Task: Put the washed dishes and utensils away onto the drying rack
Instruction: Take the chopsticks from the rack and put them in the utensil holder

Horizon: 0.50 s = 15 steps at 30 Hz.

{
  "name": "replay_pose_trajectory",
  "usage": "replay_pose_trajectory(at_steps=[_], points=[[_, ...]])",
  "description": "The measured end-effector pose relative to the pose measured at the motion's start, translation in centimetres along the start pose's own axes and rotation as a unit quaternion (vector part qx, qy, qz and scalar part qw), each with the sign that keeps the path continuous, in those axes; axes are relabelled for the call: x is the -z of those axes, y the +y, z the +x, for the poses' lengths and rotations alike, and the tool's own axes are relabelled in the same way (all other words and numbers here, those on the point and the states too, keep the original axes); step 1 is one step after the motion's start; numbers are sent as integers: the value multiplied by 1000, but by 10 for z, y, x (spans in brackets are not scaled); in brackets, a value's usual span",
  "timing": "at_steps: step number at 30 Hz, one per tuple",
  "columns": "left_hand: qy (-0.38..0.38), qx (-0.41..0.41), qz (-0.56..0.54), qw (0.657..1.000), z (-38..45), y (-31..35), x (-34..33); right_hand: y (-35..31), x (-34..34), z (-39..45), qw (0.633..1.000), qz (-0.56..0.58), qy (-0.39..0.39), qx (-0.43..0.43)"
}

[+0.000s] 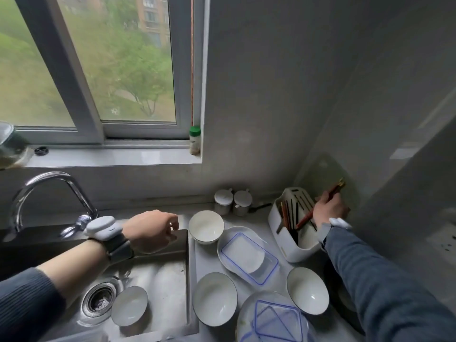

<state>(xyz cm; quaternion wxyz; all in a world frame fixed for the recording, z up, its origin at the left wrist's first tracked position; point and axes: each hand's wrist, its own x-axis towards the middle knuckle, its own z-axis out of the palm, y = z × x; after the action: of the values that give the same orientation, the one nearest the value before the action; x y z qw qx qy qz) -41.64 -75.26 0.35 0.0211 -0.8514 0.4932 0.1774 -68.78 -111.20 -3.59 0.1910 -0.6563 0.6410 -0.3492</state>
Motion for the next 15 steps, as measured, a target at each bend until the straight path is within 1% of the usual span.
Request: replay_pose_trajectory(at_steps=[3,9,15], points=[[-5,-3,-5,1000,8,6,-2,7,0,1,998,-39,-39,1],[-3,-13,-3,1000,12,17,-10,29,-16,-22,981,-90,-170,3],[-4,-8,10,1000,7,11,-16,43,-32,-31,959,-169,-229,3]])
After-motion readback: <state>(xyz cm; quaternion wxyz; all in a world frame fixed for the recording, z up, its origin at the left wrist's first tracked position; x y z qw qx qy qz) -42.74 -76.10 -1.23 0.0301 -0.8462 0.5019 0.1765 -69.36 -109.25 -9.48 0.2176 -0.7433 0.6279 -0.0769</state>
